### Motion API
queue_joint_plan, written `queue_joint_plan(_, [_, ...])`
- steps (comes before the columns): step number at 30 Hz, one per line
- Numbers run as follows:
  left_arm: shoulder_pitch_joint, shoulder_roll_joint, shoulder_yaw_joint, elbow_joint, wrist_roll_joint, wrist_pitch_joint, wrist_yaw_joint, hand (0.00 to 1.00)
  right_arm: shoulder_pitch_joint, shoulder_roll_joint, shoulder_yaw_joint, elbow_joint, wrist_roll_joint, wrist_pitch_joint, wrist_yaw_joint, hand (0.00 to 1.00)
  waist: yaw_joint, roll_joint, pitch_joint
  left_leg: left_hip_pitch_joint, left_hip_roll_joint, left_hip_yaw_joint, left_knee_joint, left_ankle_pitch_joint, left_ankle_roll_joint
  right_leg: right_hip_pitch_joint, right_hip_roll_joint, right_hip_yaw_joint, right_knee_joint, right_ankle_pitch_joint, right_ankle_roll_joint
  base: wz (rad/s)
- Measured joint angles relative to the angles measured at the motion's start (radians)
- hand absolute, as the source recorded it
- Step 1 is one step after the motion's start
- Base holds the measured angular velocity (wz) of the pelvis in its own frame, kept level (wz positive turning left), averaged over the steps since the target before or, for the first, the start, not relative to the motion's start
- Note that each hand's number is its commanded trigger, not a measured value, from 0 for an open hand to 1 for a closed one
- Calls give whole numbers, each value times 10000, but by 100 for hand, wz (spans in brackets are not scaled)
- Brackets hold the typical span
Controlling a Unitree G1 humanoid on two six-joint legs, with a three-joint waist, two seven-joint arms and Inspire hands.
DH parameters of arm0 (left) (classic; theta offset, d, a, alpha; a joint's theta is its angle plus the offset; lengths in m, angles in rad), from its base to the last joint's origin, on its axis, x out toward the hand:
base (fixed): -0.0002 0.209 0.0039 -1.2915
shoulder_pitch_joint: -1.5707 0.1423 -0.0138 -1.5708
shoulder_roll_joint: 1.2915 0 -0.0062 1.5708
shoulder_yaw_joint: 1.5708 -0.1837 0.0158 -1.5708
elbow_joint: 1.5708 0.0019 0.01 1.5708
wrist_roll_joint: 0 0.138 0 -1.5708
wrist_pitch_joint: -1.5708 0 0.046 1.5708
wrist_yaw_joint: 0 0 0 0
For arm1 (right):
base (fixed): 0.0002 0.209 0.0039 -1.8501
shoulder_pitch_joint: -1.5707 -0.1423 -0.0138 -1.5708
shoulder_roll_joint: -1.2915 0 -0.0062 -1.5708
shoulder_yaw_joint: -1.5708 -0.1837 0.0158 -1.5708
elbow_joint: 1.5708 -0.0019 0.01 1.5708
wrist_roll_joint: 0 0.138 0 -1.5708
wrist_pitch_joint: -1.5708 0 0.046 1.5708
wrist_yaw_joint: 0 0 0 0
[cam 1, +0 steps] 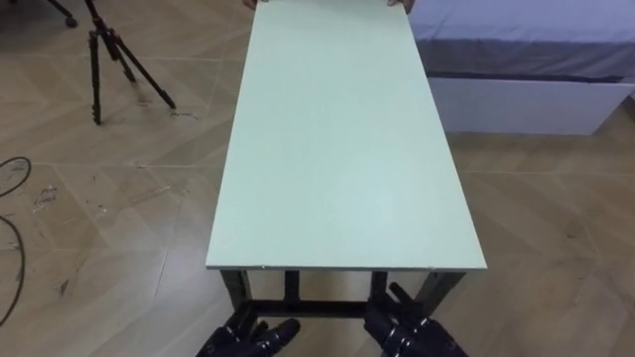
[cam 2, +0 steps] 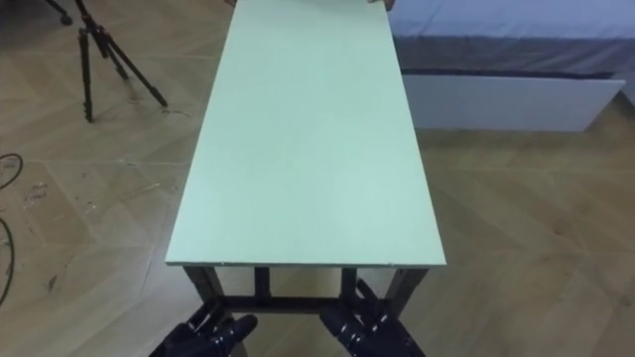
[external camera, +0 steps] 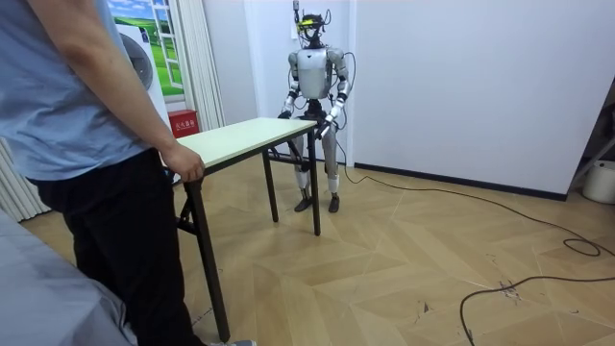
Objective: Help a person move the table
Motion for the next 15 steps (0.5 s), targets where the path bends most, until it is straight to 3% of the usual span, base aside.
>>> queue_joint_plan(15, [-79, 56, -629, -1419, -2, 3, -51, 0, -310, -16, 697, -929, 723, 43, 51, 0, -67, -158, 52, -29, -1, 3, 115, 2, 0, -79, -48, 14, 82, -43, -13, -2])
